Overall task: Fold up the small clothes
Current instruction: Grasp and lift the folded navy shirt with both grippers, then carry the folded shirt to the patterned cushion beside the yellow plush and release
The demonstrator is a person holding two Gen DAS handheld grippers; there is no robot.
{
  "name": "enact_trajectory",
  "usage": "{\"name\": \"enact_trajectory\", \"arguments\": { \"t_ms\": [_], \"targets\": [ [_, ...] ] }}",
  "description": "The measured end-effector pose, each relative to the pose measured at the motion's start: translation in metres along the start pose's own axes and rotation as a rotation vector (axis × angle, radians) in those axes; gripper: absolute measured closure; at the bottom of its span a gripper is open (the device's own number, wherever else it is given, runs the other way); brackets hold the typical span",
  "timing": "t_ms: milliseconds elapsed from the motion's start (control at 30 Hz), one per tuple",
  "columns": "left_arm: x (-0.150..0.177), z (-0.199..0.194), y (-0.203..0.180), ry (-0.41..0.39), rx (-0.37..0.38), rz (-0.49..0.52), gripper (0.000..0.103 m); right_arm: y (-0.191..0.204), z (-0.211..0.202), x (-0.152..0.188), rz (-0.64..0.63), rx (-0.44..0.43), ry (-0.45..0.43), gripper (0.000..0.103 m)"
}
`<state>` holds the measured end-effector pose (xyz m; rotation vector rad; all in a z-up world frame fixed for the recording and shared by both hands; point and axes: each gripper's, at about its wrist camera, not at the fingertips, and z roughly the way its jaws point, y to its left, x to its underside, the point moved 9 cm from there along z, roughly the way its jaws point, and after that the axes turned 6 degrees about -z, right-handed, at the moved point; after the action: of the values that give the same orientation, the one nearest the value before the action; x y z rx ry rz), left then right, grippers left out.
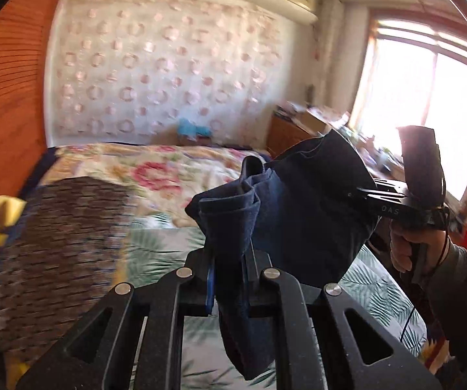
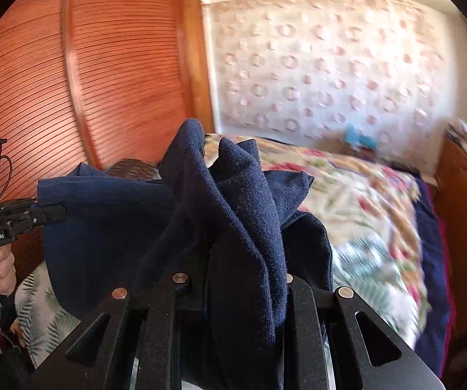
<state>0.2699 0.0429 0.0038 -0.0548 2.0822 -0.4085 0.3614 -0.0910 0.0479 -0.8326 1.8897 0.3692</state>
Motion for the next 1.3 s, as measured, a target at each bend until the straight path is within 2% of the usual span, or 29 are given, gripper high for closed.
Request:
{"name": "enact_trajectory", "arguments": {
  "t_ms": [167,300,533,667,767,800,833,900,967,1067,1200,1300],
  "targets": [
    [-0.012,-0.045,0.062,-0.086,-0.096,-0.073,0.09,0.048,0.047,-0.053,-0.107,-0.099,-0.041,0.083],
    [-0.008,-0.065,0.112,-0.123,-0.172,-0.144,0.09,0.078,0.091,-0.091,-0.183,-0.17,-0.055,0.083],
    [0.023,-0.067,0.183,-0.104,-0.285,-0.246,0.09,0.121,0.209,-0.126,-0.295,-0.268,0.025,0.083],
    [0.038,-0.064,0.207,-0.082,-0.324,-0.271,0.09,0.139,0.259,-0.128,-0.336,-0.289,0.068,0.082],
    [0.045,-0.059,0.214,-0.058,-0.33,-0.274,0.09,0.141,0.291,-0.136,-0.338,-0.264,0.11,0.074],
    [0.048,-0.056,0.216,-0.052,-0.33,-0.279,0.09,0.144,0.3,-0.145,-0.325,-0.253,0.122,0.064],
    [0.05,-0.054,0.218,-0.048,-0.332,-0.284,0.09,0.144,0.305,-0.155,-0.303,-0.247,0.122,0.055],
    [0.055,-0.052,0.218,-0.041,-0.336,-0.296,0.09,0.14,0.31,-0.171,-0.236,-0.24,0.103,0.047],
    [0.058,-0.054,0.223,-0.037,-0.34,-0.302,0.09,0.13,0.314,-0.185,-0.177,-0.226,0.084,0.047],
    [0.062,-0.059,0.223,-0.028,-0.352,-0.308,0.09,0.13,0.328,-0.202,-0.174,-0.117,0.043,0.047],
    [0.064,-0.061,0.221,-0.017,-0.373,-0.309,0.09,0.135,0.333,-0.204,-0.155,-0.057,0.051,0.042],
    [0.063,-0.063,0.22,-0.012,-0.401,-0.278,0.083,0.158,0.313,-0.182,-0.171,-0.153,0.045,0.042]
  ]
}}
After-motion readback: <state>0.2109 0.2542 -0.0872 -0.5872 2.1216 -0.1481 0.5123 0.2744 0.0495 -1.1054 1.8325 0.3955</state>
